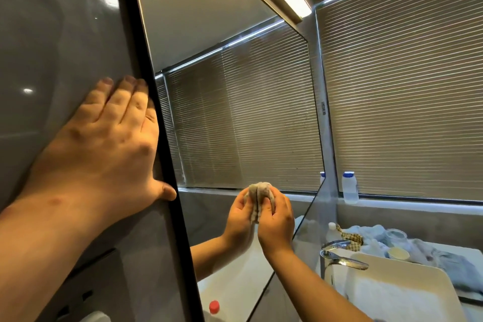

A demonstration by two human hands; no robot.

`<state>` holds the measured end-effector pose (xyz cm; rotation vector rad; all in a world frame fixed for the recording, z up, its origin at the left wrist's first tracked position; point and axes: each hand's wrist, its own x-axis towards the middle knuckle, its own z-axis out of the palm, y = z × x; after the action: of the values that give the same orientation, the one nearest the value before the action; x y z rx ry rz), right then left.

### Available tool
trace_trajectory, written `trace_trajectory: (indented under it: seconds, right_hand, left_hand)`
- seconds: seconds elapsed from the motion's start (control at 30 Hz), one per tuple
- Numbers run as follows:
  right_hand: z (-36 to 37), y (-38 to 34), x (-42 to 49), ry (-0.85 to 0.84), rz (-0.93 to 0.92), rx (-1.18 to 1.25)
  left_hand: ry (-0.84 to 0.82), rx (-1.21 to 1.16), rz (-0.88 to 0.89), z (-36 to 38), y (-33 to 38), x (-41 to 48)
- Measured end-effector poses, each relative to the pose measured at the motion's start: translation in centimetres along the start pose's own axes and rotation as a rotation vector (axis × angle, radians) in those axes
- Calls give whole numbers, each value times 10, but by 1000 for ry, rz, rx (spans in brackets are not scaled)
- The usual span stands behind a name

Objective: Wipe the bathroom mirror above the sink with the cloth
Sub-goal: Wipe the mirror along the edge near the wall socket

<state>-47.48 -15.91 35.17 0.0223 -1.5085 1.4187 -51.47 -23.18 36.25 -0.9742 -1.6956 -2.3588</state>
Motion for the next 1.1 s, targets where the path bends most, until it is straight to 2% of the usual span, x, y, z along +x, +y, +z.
trace_trajectory:
  seconds: [0.27,0.73,0.93,1.1]
  right_hand:
    - [-2,29,50,12,195,10]
    - [-8,96,142,-8,472,-152]
    - [-5,92,125,-17,476,-126]
    - [-3,77,128,-64,339,-57]
  left_hand:
    - [0,43,-38,22,-30,52]
    - [-84,195,-293,54,-68,129]
    - [-110,182,-319,42,-77,127]
    - [-98,45,-242,34,-55,126]
